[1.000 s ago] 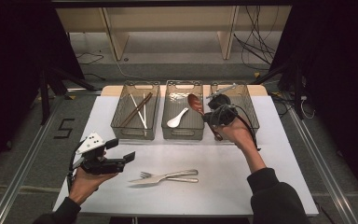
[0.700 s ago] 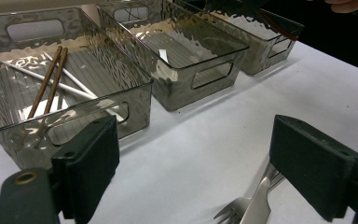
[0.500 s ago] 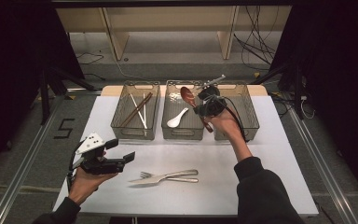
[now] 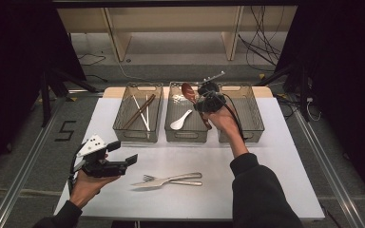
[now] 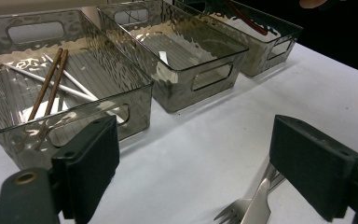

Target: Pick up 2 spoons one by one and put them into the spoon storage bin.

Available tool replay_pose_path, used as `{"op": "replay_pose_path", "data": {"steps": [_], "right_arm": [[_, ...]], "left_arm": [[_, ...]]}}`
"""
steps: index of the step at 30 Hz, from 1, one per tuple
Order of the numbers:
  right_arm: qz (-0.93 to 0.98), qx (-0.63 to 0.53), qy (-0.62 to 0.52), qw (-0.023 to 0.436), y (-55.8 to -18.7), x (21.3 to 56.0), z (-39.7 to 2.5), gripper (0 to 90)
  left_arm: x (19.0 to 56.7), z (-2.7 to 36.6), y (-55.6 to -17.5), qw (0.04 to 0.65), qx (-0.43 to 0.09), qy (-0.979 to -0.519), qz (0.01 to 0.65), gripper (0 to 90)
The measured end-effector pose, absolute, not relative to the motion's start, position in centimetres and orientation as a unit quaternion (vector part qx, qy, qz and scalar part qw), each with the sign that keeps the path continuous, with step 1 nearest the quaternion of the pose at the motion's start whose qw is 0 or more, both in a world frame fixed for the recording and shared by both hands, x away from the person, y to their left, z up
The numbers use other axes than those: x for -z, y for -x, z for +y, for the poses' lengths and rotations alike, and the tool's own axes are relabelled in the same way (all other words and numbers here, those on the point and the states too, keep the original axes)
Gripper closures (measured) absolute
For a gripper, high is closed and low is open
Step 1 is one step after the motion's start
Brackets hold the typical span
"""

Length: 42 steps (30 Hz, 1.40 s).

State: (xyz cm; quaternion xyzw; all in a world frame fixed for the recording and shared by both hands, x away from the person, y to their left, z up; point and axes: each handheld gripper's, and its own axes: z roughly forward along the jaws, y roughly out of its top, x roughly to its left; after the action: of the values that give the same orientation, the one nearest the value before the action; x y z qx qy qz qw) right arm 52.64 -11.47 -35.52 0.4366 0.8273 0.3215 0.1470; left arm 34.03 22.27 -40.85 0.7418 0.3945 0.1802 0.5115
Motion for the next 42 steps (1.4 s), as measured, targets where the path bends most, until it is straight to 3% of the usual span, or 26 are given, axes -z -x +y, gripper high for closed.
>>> {"op": "replay_pose_path", "data": {"steps": [30, 37, 42], "right_arm": [[0.813, -0.313, -0.469, 0.147, -55.2, 37.3, -9.7, 80.8], [0.814, -0.318, -0.467, 0.135, -55.0, 37.1, -9.8, 55.9], [0.833, -0.327, -0.429, 0.122, -53.5, 36.1, -10.0, 46.6]], "left_arm": [[40.8, 22.3, -34.0, 0.511, -0.182, -0.744, 0.390, 15.5], [40.8, 22.3, -34.0, 0.512, -0.181, -0.743, 0.392, 15.5], [40.8, 22.3, -34.0, 0.510, -0.182, -0.744, 0.392, 15.5]]}}
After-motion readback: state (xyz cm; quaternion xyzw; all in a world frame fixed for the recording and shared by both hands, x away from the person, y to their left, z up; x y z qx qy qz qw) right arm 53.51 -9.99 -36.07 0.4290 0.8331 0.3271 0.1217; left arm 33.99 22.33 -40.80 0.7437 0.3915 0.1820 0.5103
